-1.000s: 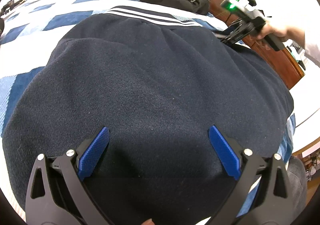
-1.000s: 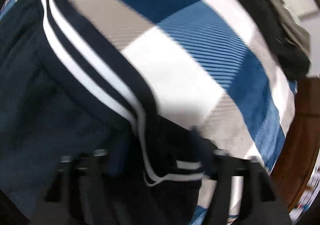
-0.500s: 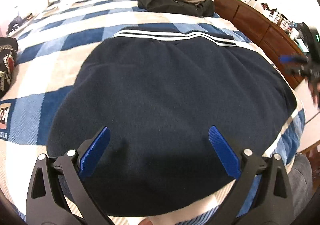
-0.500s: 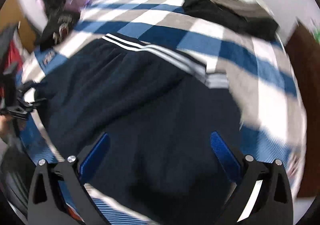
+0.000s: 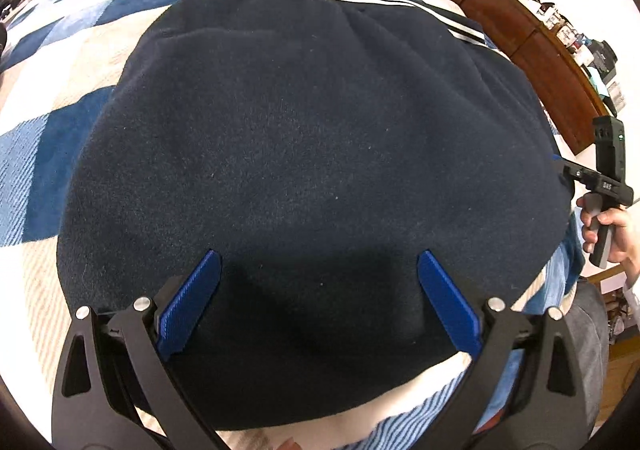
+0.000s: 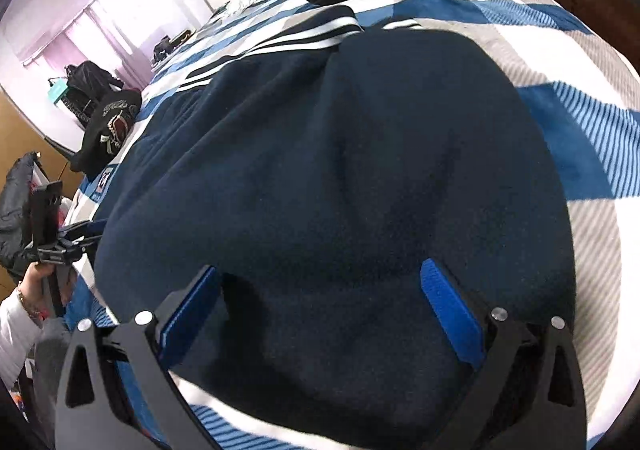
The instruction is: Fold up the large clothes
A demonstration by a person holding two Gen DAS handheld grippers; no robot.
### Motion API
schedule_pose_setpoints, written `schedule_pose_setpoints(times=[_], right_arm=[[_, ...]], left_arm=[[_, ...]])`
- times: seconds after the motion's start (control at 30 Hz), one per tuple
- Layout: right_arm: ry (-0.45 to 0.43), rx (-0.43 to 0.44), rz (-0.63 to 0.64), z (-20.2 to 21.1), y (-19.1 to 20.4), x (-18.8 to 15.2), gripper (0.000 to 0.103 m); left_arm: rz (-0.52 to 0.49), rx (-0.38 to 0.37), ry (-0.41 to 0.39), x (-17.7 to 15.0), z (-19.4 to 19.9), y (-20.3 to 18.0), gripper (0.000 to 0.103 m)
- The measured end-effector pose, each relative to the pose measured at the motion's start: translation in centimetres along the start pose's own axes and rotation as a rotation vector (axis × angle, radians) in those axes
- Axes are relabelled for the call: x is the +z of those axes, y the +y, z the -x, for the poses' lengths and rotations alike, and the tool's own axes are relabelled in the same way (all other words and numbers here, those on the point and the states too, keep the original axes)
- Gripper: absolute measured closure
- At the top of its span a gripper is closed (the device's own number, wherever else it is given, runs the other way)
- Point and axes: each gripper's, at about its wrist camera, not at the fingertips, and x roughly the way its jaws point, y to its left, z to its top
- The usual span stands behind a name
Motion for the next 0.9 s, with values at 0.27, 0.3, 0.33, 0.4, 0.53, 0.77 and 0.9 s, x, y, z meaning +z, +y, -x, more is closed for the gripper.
schedule_pose_setpoints(times=[0.27,0.3,0.33,0.4,0.53,0.77,0.9], right_arm=[[-0.254,0.171,-0.368,8.9,-2.9,-3.7,0.005],[-0.275,0.176,-0.419,9.6,-3.5,-5.2,0.005],[-0.289,0.187,-0.452,9.8,-4.0,-6.3,0.005],[-0.306,0.198,-0.526,9.8,-5.1,-8.5,0.005],[-0.359,0.229,-0.643,9.0,-6.6,-11.1,0.005],[-0.383,0.273,-0.783,6.8,-8.1,-13.9,0.004],[-0.431,0.353,-0.785,4.9,-8.7,-11.8,0.004]], left_arm=[[-0.137,-0.037,-0.148,1.8,5.4,-7.9,0.006],[-0.159,-0.064,-0.162,2.2,5.7,-9.6,0.006],[-0.177,-0.094,-0.170,2.8,5.8,-11.8,0.006],[-0.195,-0.165,-0.169,3.9,5.3,-15.0,0.006],[-0.150,-0.300,-0.141,5.0,1.5,-20.1,0.006],[0.017,-0.331,-0.090,4.9,-4.1,-21.2,0.006],[0.072,-0.366,-0.075,4.3,-5.5,-20.3,0.006]])
